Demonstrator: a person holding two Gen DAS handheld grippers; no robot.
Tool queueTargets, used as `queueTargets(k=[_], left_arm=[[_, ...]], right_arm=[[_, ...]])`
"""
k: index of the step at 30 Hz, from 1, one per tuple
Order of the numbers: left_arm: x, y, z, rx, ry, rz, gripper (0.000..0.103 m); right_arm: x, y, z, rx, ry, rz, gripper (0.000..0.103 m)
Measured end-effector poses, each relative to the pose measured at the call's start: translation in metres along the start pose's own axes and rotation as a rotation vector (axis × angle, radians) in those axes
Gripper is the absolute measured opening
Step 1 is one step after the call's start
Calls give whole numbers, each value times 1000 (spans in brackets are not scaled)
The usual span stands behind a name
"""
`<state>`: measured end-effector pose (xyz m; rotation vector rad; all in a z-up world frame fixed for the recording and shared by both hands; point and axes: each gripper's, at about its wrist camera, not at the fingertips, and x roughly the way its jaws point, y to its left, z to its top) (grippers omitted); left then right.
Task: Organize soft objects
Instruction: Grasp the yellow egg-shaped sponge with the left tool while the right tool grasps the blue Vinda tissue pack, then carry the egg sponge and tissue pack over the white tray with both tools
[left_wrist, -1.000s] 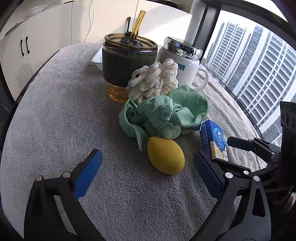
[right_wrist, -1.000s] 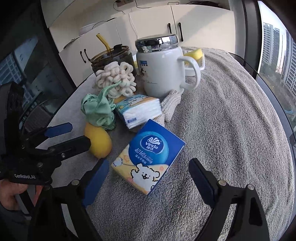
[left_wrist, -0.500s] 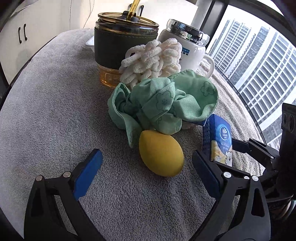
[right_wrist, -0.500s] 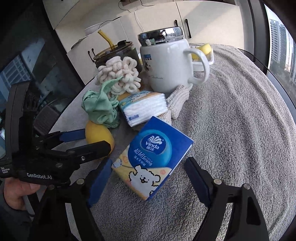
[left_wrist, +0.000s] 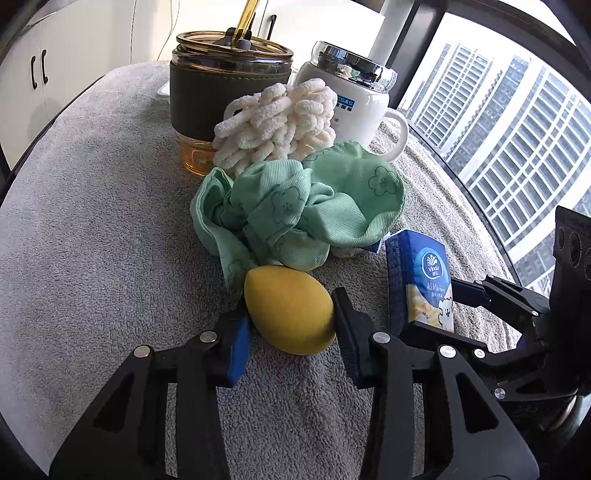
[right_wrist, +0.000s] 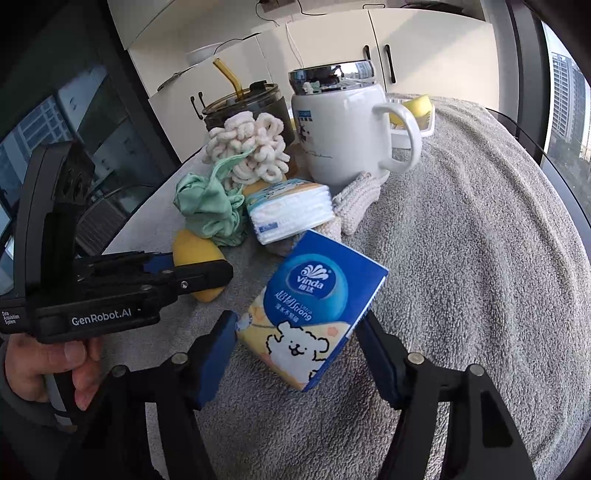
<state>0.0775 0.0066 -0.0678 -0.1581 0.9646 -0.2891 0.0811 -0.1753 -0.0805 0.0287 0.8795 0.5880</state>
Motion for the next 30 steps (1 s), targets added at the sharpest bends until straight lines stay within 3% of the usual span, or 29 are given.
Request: queueTargets(k=[16, 30], left_arm=[[-35, 12, -23, 29, -74, 19, 38], [-57, 38, -29, -8, -118, 42, 37]], right_arm=[[-38, 5, -12, 12, -50, -100, 56], [-67, 19, -8, -67, -81, -190, 53]])
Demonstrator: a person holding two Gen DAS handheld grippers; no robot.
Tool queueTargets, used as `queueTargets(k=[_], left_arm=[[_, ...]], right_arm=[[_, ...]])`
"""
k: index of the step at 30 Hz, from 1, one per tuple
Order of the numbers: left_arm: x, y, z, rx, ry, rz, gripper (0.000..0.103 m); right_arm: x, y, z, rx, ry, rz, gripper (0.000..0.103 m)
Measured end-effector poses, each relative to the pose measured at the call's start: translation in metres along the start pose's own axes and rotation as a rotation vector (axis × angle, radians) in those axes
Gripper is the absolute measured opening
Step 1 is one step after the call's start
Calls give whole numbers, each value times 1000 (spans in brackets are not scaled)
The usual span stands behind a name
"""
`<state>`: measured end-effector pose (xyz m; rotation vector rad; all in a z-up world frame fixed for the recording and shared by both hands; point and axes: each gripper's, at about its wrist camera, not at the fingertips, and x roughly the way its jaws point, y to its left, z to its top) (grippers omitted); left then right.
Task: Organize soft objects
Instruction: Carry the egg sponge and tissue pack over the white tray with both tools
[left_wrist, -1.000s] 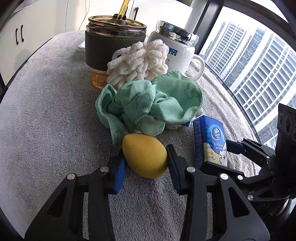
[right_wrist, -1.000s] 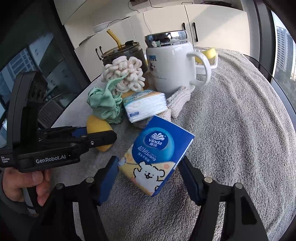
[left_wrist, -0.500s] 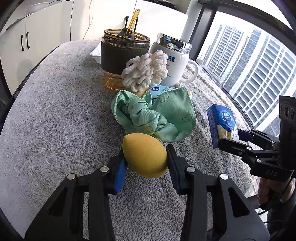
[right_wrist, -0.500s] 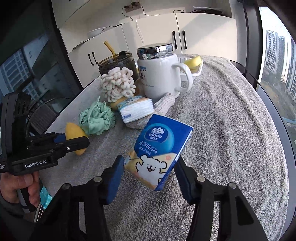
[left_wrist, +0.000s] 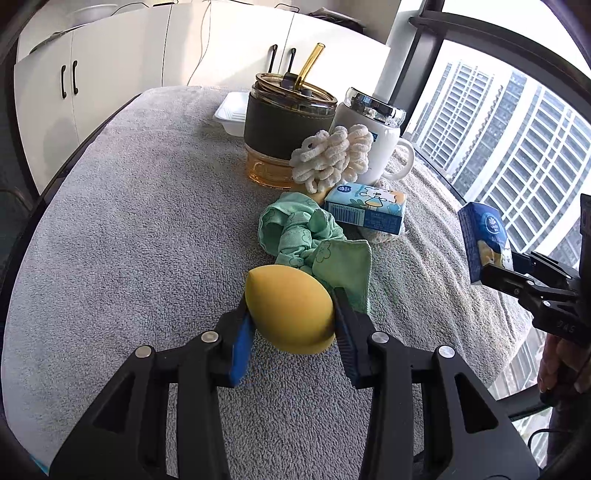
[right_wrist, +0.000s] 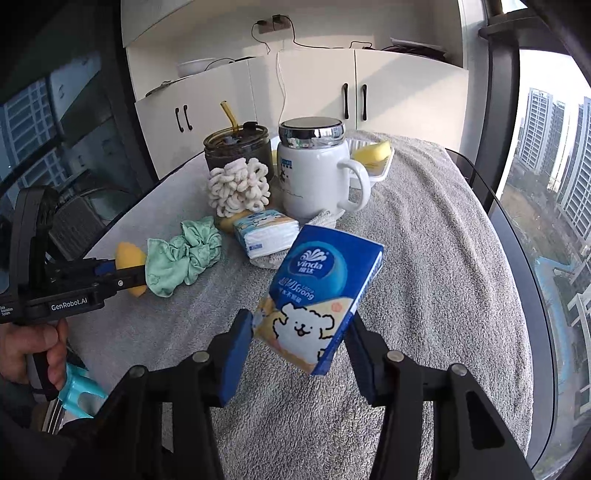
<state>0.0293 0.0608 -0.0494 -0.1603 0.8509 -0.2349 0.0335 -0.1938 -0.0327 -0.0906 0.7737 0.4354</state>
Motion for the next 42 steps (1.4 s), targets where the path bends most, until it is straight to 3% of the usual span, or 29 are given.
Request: queueTargets(k=[10, 27, 35, 42], left_arm=[[-25, 9, 6, 14, -41, -18, 37], [-18, 48, 43, 40, -31, 52, 37], [-19, 70, 94, 124, -59, 100, 37], [2, 89, 166, 207, -81, 156, 37]], right_arm=[[-7, -11, 6, -21, -11, -38, 53], [11, -54, 32, -42, 14, -110, 53], [23, -92, 65, -79, 25, -161, 53], [40, -128, 123, -146, 21, -192, 53]])
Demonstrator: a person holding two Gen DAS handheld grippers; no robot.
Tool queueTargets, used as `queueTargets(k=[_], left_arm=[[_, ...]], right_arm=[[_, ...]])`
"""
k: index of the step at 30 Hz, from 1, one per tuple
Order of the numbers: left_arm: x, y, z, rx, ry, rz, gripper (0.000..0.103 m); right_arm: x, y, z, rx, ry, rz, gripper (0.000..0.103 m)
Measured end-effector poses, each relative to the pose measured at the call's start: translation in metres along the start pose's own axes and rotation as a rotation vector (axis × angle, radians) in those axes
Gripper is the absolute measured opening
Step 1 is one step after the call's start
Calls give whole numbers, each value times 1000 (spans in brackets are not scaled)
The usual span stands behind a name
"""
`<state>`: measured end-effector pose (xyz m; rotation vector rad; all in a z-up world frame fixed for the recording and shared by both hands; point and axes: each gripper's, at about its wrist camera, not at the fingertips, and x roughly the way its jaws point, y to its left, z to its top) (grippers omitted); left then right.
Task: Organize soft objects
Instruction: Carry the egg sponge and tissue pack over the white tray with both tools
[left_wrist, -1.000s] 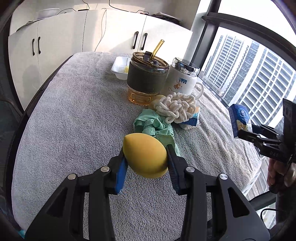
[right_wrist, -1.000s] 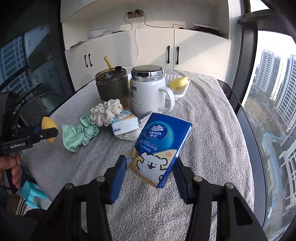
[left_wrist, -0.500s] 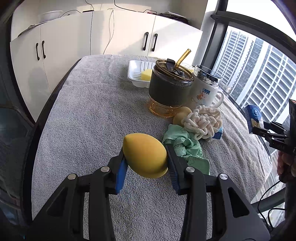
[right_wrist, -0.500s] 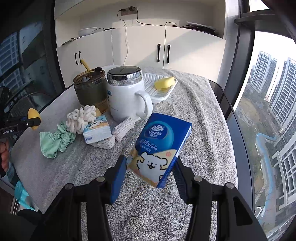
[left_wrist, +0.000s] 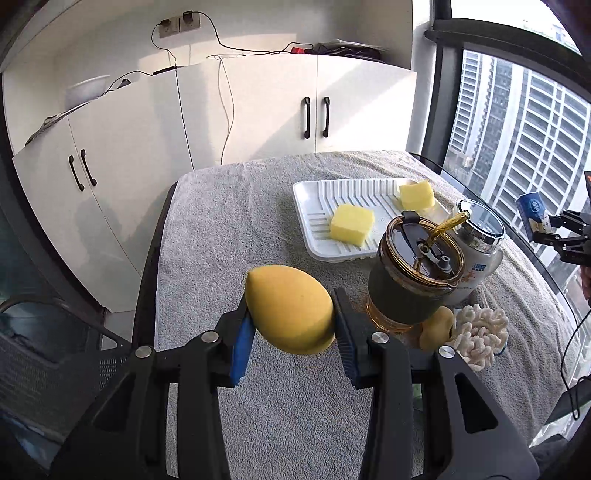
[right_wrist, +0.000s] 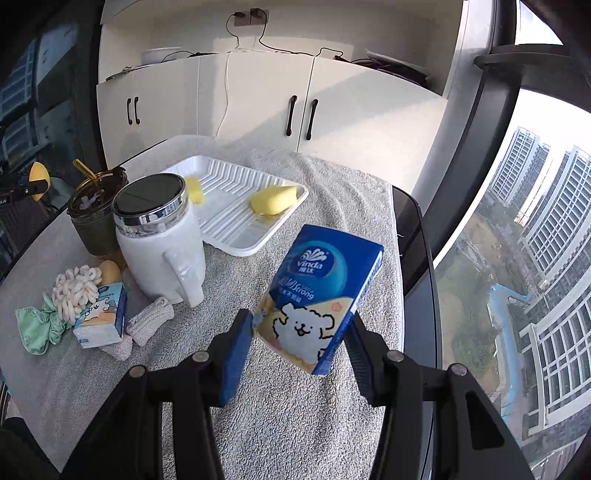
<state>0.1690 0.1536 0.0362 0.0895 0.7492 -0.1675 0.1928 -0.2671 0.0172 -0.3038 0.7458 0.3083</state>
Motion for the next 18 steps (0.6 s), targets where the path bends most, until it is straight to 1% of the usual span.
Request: queueTargets(k=[5, 9, 12, 16, 18], left_arm=[[36, 5, 45, 64, 8, -22, 37], [64, 1, 71, 97, 15, -47, 37], [86, 2, 84, 105, 25, -60, 37], [114, -3, 94, 143, 53, -78, 37], [125, -5, 98, 155, 57, -100, 37]], right_arm=[[20, -10, 43, -66, -5, 3, 53], [39, -11, 74, -104, -3, 28, 53], [53, -10, 92, -121, 0, 48, 53], [73, -3, 111, -159, 7, 72, 53], [81, 2, 118, -171, 11, 98, 53]])
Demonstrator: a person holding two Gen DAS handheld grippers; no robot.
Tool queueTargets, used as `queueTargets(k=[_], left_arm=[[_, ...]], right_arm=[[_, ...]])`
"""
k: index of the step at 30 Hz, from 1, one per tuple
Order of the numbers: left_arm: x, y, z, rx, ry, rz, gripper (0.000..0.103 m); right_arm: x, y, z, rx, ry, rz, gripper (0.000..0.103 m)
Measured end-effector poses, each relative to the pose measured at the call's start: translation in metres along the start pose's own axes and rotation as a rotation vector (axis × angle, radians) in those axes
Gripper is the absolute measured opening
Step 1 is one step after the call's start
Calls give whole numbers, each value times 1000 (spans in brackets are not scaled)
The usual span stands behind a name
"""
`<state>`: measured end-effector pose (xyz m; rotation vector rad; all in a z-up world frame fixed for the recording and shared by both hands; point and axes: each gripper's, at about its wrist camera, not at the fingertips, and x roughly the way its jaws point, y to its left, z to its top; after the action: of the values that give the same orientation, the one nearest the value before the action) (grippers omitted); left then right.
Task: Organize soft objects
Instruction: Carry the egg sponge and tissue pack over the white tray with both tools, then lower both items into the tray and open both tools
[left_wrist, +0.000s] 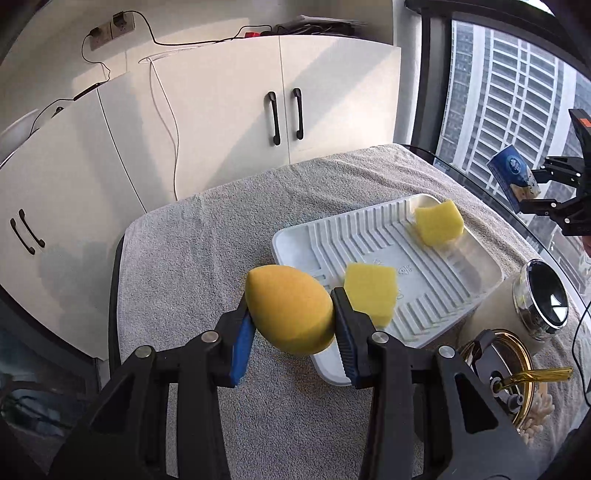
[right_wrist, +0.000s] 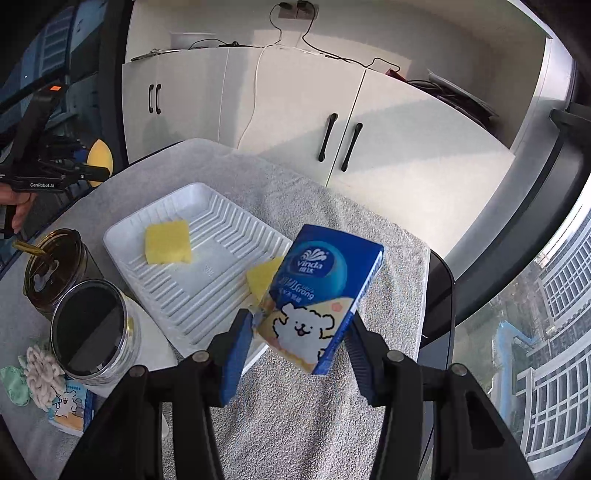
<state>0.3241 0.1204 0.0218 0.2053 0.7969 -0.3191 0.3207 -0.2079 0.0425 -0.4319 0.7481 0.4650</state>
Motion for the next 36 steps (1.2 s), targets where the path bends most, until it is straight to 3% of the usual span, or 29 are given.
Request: queueTargets(k=[7, 19, 29, 36], left_arm=[[43, 0, 14, 20, 42, -70, 37], [118, -10, 25, 55, 136, -134, 38], [128, -10, 22, 46, 146, -160, 41], [131, -14, 21, 50, 155, -168, 44]], right_arm=[[35, 2, 23, -20, 21, 99, 53], [129, 29, 57, -129, 154, 263, 53], [173, 51, 60, -191, 215, 329, 54], [174, 45, 60, -151, 208, 321, 59]])
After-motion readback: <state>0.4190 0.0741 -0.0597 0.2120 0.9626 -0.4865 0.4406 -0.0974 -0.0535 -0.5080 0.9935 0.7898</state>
